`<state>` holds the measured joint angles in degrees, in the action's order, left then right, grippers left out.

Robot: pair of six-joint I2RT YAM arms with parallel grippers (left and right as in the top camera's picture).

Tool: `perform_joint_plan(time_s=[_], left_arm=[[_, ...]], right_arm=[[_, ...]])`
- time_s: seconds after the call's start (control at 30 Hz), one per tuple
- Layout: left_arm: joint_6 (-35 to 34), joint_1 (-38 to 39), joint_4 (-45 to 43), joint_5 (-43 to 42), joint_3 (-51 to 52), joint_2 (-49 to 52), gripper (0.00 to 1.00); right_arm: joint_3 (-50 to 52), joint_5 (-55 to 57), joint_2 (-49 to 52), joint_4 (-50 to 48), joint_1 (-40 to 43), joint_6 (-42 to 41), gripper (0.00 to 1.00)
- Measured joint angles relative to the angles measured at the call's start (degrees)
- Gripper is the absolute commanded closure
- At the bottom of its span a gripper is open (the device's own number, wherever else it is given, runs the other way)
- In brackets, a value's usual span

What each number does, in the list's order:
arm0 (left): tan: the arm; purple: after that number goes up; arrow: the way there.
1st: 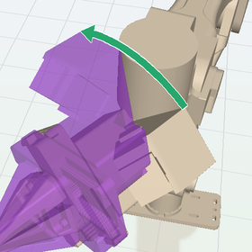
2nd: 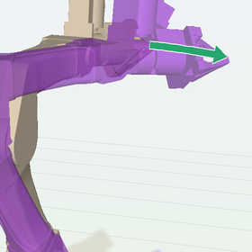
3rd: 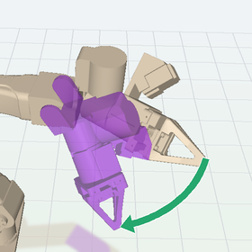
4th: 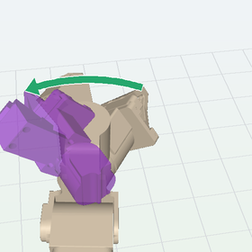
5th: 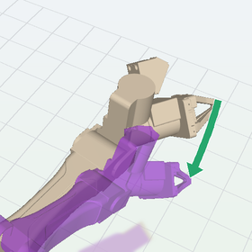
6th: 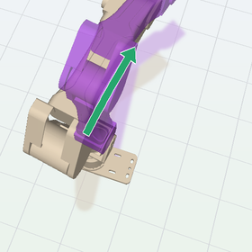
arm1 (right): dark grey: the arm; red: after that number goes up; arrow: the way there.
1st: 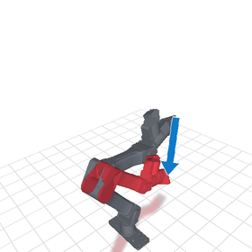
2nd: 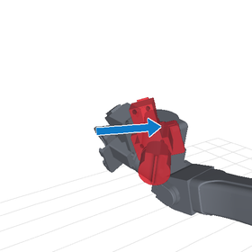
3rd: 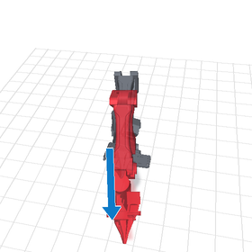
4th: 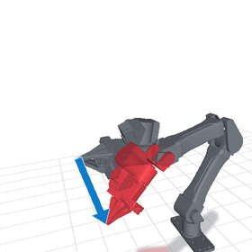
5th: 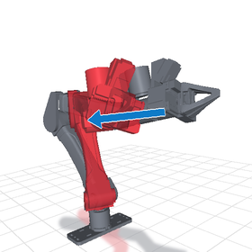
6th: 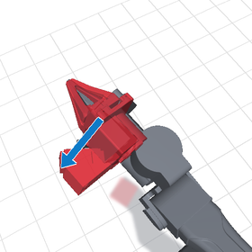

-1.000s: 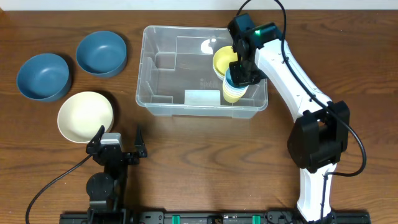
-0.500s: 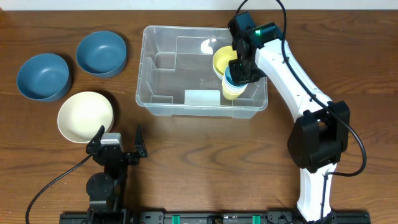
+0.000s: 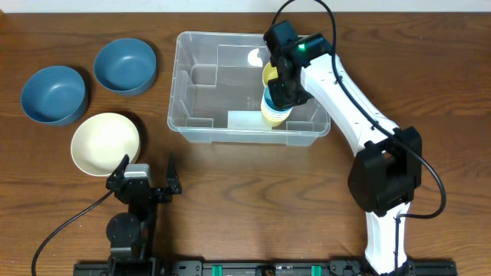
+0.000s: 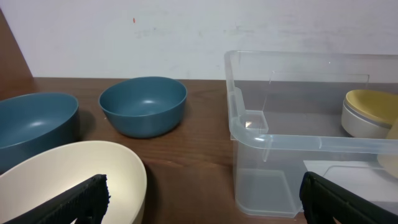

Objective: Pack container
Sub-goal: 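Carry the light-blue cup into the container and stack it on the cups, then release the cup and withdraw the right gripper to the right side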

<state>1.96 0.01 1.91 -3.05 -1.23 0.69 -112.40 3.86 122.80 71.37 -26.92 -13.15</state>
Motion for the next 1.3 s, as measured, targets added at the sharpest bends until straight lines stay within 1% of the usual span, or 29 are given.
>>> perform_joint_plan(time_s=[0.27,0.37,0.43,0.53,0.63,0.73,0.8,0.97,1.3], left_arm=[[0.0,0.0,0.0,0.0,0.0,0.0,0.02],[0.0,0.0,0.0,0.0,0.0,0.0,0.02],[0.0,0.0,0.0,0.0,0.0,0.0,0.02],[0.0,0.0,0.0,0.0,0.0,0.0,0.02],[0.0,0.0,0.0,0.0,0.0,0.0,0.02],[0.0,0.0,0.0,0.0,0.0,0.0,0.02],[0.0,0.0,0.0,0.0,0.0,0.0,0.02],[0.0,0.0,0.0,0.0,0.0,0.0,0.02],[0.0,0.0,0.0,0.0,0.0,0.0,0.02]], right_arm=[[0.0,0.1,0.4,1.2,0.1,0.0,0.96],[0.0,0.1,0.5,1.2,0.1,0.0,0.94],[0.0,0.0,0.5,1.3,0.1,0.0,0.85],[0.0,0.0,0.5,1.3,0.1,0.0,0.68],[0.0,0.1,0.5,1.3,0.1,0.0,0.55],[0.0,0.2,0.5,1.2,0.1,-0.1,0.44],[-0.1,0.2,0.5,1.3,0.1,-0.1,0.41],[-2.3,0.3,0.5,3.1,0.1,0.0,0.37],[-14.4,1.0,0.5,11.7,0.6,0.0,0.25]])
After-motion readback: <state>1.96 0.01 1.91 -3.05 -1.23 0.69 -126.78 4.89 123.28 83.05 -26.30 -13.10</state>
